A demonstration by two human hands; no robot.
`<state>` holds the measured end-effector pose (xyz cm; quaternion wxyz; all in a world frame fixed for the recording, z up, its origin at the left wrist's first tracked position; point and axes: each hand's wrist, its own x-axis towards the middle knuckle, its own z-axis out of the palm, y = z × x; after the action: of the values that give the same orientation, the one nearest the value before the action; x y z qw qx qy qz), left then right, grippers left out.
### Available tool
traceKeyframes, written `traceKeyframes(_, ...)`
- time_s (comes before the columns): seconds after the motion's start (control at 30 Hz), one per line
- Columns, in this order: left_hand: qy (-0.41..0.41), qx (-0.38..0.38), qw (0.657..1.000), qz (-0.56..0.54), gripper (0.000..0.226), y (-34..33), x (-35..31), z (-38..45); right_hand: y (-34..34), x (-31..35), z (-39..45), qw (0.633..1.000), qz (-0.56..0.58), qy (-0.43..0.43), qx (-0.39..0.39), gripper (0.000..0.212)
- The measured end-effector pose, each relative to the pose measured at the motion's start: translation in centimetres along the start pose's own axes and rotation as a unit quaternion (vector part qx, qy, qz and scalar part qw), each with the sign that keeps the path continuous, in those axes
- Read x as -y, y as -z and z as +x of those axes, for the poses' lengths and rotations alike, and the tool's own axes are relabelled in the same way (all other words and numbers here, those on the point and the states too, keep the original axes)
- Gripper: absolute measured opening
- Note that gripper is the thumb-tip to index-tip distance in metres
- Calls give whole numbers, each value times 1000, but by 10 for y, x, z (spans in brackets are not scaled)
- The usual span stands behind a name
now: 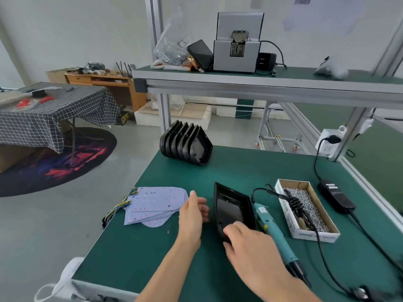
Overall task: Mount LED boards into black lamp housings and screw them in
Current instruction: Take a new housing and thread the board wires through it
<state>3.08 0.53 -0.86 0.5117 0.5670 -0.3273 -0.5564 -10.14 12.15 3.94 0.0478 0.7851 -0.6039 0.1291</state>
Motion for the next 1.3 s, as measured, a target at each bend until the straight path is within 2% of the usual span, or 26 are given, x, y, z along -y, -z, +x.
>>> traceKeyframes(0.13,-58,21,984,168,30,32,7,-19,-11,12,-20,997,-73,11,16,53)
traceKeyframes(0.2,-109,-15,966,235,18,49,6,-27,-15,14,-24,997,-75,9,13,55)
traceKeyframes(0.3,-173,-95,935,294,13,72,-5,-29,-14,16,-26,998,-59,11,19,55)
traceKeyframes(0.43,-224,-169,865,416,6,100,-14,-22,-3,21,-22,999,-29,-17,39,50)
traceKeyframes(0.53,-251,-225,793,508,22,118,-8,-17,6,28,-1,999,-9,-24,45,27)
traceKeyframes(0.6,-253,-229,774,533,30,124,0,-15,6,33,27,997,47,-22,59,31)
traceKeyframes(0.67,-257,-215,778,531,29,126,7,-14,1,44,65,992,111,-8,63,26)
traceKeyframes(0.73,-245,-204,800,509,28,126,8,-13,-12,59,107,982,171,15,82,21)
traceKeyframes(0.83,-234,-202,817,488,27,126,8,-11,-42,87,162,970,203,34,131,24)
traceKeyframes(1.03,-282,-197,815,466,25,130,11,-11,-91,140,232,975,161,79,130,37)
traceKeyframes(1.17,-286,-203,822,449,22,131,12,-9,-108,152,254,980,98,87,149,31)
traceKeyframes(1.3,-290,-206,828,434,16,131,13,-7,-113,151,265,983,76,97,136,24)
